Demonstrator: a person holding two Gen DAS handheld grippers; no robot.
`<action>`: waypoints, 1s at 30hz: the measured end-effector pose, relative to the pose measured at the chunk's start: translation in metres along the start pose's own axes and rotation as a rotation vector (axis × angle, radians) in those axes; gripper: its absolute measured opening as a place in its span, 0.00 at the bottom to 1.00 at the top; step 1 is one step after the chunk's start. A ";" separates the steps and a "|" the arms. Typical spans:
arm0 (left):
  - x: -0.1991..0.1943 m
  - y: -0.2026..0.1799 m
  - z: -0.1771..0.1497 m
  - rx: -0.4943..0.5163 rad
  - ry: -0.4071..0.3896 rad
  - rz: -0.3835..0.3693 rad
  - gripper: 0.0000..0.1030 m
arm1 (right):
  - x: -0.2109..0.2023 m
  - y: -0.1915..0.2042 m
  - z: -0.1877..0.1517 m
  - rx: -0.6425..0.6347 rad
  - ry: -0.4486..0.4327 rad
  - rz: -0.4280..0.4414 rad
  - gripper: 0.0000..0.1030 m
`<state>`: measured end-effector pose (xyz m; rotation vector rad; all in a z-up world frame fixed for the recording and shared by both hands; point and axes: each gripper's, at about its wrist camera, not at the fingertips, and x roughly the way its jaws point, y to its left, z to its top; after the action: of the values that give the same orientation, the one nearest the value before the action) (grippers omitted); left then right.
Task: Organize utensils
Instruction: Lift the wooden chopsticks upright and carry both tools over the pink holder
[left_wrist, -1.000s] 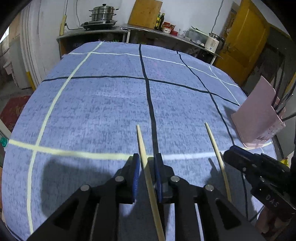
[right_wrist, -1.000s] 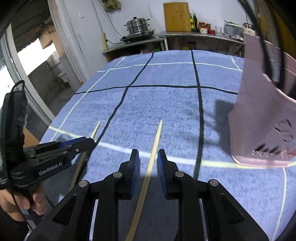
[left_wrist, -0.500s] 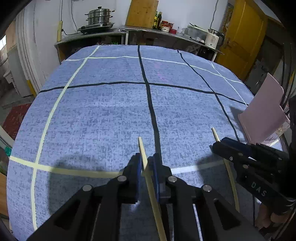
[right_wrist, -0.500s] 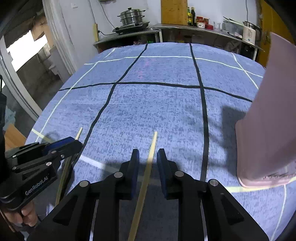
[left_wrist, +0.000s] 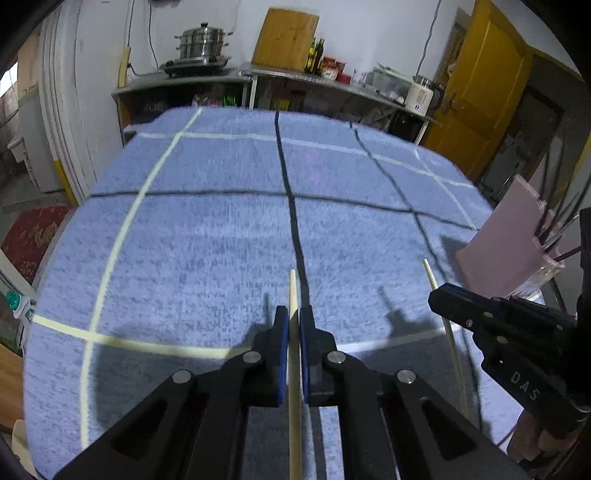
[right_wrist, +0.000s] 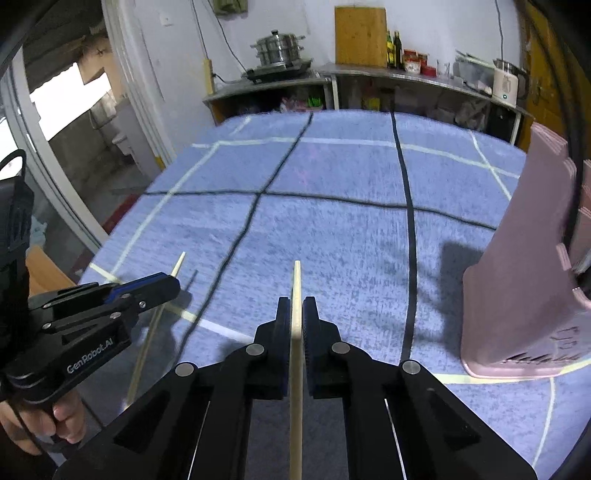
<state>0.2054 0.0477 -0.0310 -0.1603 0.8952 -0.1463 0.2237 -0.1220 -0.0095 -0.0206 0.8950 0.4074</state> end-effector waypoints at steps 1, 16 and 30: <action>-0.006 -0.001 0.002 0.000 -0.011 -0.007 0.06 | -0.007 0.001 0.001 -0.002 -0.014 0.004 0.06; -0.085 -0.023 0.026 0.049 -0.153 -0.088 0.06 | -0.099 0.003 0.013 -0.004 -0.188 0.027 0.06; -0.115 -0.048 0.024 0.101 -0.181 -0.119 0.06 | -0.136 -0.005 0.001 0.012 -0.233 0.018 0.06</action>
<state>0.1503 0.0246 0.0813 -0.1311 0.6962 -0.2830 0.1508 -0.1723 0.0944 0.0454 0.6680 0.4119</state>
